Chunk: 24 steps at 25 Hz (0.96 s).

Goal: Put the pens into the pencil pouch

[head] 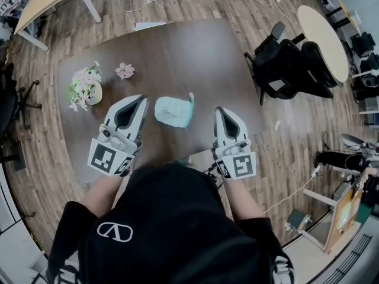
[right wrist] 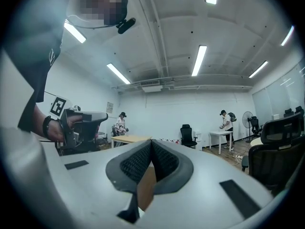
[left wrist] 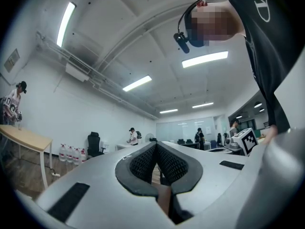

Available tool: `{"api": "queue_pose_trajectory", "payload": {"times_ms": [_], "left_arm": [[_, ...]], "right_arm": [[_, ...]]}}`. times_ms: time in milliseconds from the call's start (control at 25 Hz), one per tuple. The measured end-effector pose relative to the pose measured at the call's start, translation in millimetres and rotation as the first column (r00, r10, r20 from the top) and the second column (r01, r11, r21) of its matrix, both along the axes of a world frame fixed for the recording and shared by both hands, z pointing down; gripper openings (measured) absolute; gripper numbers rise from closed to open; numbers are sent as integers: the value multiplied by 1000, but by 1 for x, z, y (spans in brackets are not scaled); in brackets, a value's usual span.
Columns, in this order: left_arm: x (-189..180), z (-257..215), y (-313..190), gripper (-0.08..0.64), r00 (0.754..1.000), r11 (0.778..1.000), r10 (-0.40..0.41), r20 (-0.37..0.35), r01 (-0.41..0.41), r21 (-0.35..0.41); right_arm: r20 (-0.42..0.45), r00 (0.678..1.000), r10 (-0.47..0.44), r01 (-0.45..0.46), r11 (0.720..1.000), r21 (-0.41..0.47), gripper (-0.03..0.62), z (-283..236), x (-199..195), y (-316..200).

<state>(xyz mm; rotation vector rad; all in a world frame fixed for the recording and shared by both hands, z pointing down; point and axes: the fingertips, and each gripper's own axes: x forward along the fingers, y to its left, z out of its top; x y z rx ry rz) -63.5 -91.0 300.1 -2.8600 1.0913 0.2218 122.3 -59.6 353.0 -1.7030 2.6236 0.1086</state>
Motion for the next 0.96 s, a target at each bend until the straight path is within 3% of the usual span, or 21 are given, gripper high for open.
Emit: {"api": "queue_pose_trajectory", "payload": {"times_ms": [960], "left_arm": [[3, 5, 6, 2, 1000, 1000, 10, -7, -10, 4]], "right_arm": [[1, 999, 34, -34, 999, 17, -2, -2, 2, 14]]}}
